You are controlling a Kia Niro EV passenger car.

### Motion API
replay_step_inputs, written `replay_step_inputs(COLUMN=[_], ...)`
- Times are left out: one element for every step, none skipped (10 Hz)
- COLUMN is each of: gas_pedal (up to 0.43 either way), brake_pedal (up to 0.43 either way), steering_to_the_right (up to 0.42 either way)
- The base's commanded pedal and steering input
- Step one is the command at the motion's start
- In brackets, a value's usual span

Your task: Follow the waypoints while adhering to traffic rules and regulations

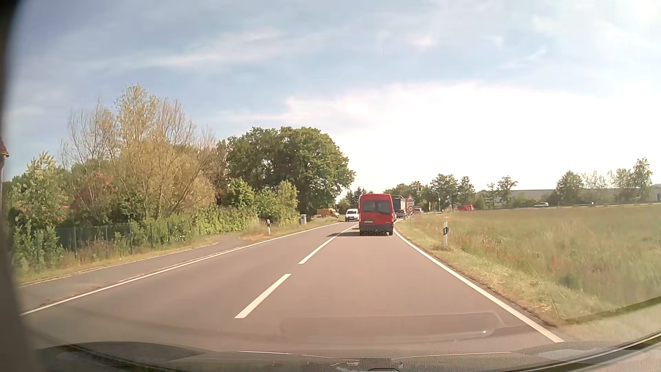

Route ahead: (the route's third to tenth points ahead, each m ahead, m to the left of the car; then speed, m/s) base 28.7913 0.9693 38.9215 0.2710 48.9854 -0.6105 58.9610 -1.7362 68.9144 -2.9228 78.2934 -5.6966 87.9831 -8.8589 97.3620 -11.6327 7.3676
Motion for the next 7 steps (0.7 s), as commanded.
replay_step_inputs(gas_pedal=[0.0,0.0,0.0,0.0,0.0,0.0,0.0], brake_pedal=[0.177,0.177,0.171,0.171,0.171,0.165,0.165], steering_to_the_right=[0.008,0.008,0.012,0.013,0.011,0.008,0.006])
